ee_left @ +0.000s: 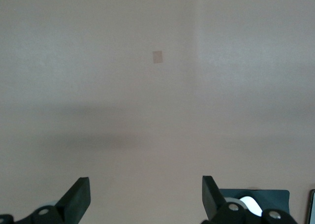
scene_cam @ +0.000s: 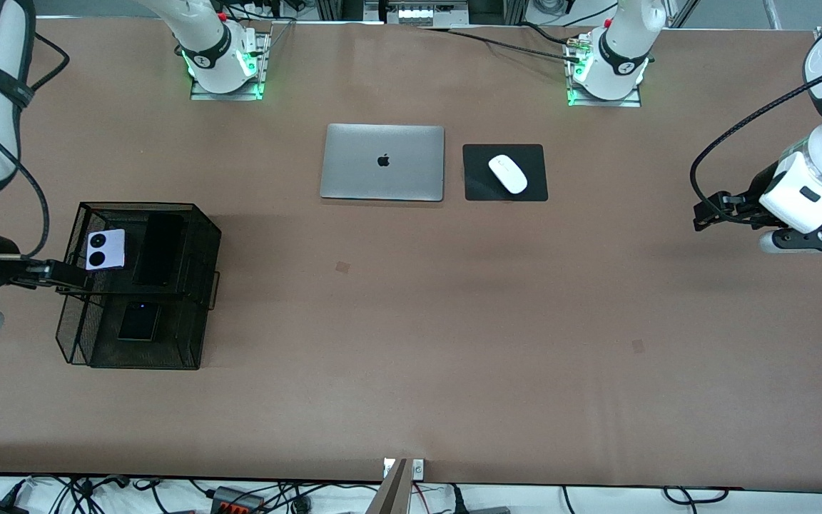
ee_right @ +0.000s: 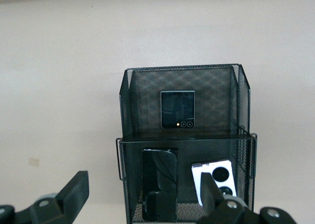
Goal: Place phones with both arms
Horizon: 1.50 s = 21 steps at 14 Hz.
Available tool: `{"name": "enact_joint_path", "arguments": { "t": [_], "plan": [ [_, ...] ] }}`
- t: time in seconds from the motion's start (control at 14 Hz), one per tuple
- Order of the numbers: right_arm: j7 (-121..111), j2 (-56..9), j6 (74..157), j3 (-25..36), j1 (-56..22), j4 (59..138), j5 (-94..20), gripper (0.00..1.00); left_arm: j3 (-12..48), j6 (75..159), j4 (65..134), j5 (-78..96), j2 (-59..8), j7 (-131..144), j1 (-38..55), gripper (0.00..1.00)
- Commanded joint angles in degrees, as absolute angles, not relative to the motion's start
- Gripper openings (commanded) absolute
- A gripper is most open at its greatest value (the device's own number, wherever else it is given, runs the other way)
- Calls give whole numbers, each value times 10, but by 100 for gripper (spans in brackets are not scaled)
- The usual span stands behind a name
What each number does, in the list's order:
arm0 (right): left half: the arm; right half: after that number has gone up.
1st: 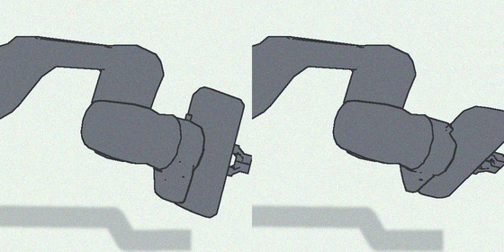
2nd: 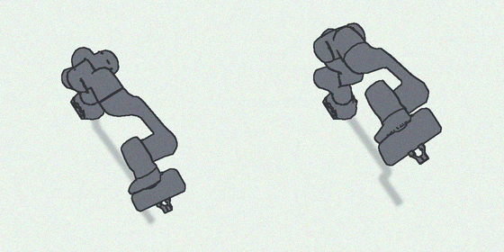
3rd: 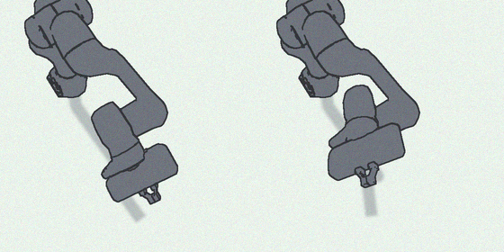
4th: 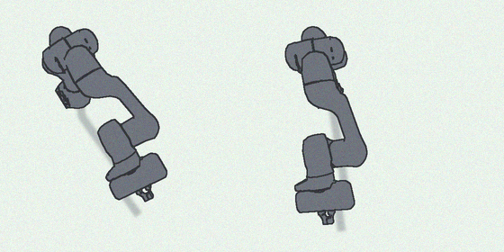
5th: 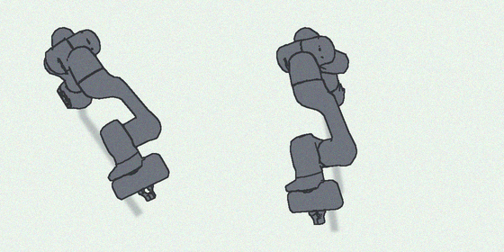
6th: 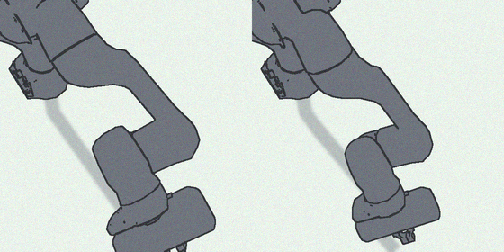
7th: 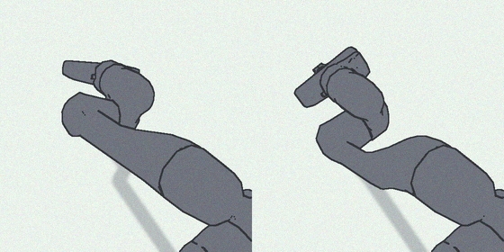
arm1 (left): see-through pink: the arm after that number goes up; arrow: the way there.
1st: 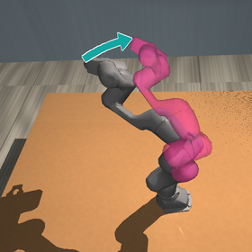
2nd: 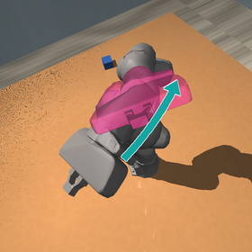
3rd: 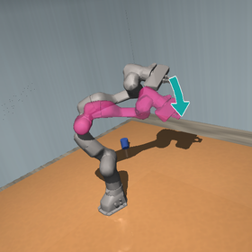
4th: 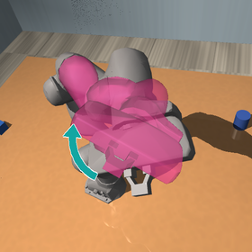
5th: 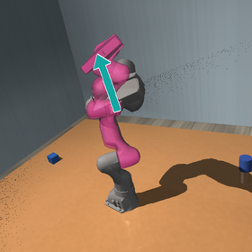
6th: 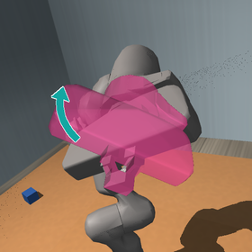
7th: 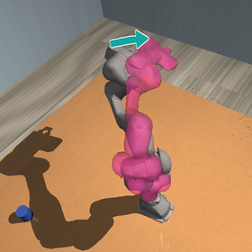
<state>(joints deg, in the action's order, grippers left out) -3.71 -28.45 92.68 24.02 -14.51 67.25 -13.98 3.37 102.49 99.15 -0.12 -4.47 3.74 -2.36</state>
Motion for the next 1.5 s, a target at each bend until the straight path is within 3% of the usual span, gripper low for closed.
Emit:
{"name": "enact_joint_path", "arguments": {
  "t": [0.0,0.21,0.36,0.64,1.07,1.43],
  "plan": [
    [-6,-251,906,194,-107,673,-134,100,35,1021,983,8,-47,23,-30,100],
    [-1,-220,904,36,7,678,-34,100,35,1009,986,8,-35,22,-23,100],
    [2,-201,910,-16,52,709,-19,100,35,1012,984,7,-35,24,-15,100],
    [4,-164,902,-18,49,753,1,100,35,1010,985,7,-34,19,-11,100],
    [5,-26,969,-18,49,952,1,100,37,977,976,8,-30,11,-25,100],
    [3,-34,967,-19,51,939,9,100,33,980,976,7,-34,-16,-27,100]
  ]
}}
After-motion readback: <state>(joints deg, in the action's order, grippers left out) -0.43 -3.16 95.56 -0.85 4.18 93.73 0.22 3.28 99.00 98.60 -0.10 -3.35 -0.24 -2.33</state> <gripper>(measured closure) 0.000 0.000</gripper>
